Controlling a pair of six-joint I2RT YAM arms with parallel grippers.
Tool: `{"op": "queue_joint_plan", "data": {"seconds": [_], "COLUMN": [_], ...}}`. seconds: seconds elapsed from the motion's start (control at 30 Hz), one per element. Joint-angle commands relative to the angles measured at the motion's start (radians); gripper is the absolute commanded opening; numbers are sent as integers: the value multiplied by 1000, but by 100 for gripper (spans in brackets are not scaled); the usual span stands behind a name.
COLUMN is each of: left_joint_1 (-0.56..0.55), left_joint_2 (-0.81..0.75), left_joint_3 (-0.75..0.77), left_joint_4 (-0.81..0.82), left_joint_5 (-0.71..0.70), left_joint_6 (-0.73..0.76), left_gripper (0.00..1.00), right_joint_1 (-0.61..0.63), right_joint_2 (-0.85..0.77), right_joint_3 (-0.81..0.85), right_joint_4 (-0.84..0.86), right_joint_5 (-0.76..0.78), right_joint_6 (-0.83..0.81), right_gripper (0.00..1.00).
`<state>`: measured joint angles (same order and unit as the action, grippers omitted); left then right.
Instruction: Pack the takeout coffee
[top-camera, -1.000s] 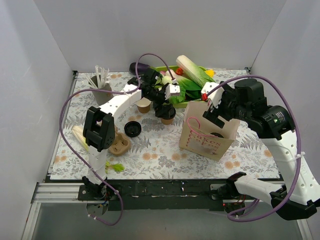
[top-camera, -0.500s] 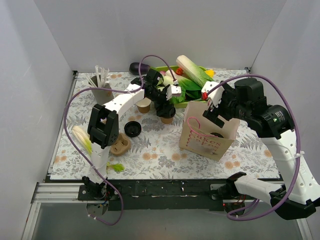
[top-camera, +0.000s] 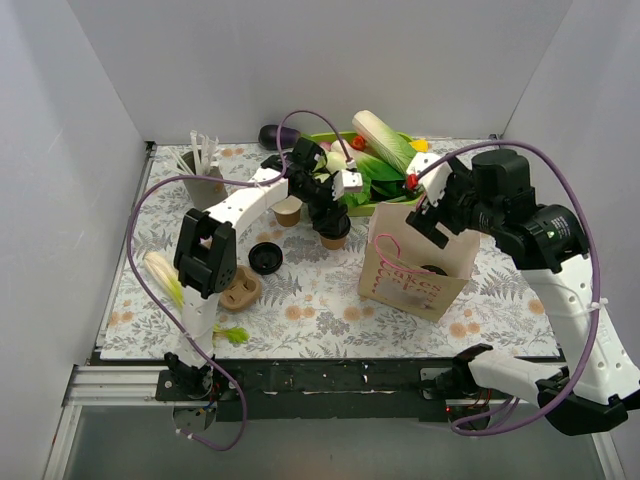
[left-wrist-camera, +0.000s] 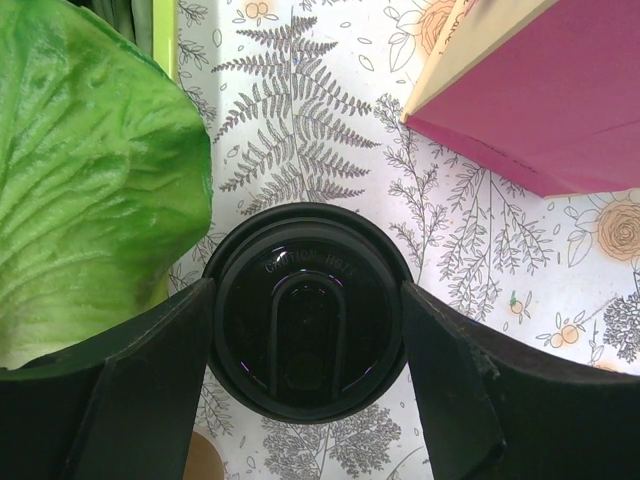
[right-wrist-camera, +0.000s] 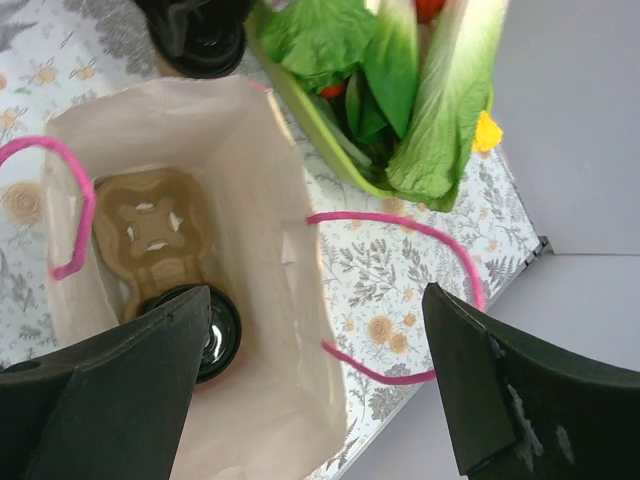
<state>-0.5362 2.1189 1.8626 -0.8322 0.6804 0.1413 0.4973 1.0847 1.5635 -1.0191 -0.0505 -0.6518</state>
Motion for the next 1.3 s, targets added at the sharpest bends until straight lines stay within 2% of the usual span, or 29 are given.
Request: {"op": "queue_joint_plan", "data": {"seconds": [0.0, 0.1, 0.17, 0.3, 0.43, 0.6, 0.87, 0.97, 1.27], "left_joint_1": [-1, -2, -1, -2, -2, 1, 1, -1, 2], "left_joint_2": [-85, -137, -177, -226, -292, -372, -438, -447, -444], "left_joint_3": [-34, -40, -62, -83, -114, -112, 15, 104, 326], "left_joint_4": [-11, -12, -5, -24, -36, -44, -61, -73, -97], "left_joint_5": [-10, 4, 11, 30, 50, 70, 119, 114, 122], "left_joint_6": [-34, -58, -75, -103, -132, -207, -342, -364, -466], "left_gripper": [41, 26, 23, 10, 0, 0, 0, 0, 0], "right_joint_1": [-35, -84, -101, -157, -184, -261, -342, -358, -398], "right_joint_2": [29, 50, 64, 54, 29, 7, 66, 98, 162], "right_joint_3": [130, 197, 208, 170, 109, 36, 24, 15, -11], "right_joint_4": [60, 45, -13, -120, -188, -196, -228, -230, -219], "right_joint_5": [47, 98, 97, 10, 3, -26, -106, -161, -265], "right_joint_6": [72, 106, 121, 121, 95, 46, -48, -100, -193], "right_gripper": [98, 98, 98, 98, 98, 98, 97, 93, 71]}}
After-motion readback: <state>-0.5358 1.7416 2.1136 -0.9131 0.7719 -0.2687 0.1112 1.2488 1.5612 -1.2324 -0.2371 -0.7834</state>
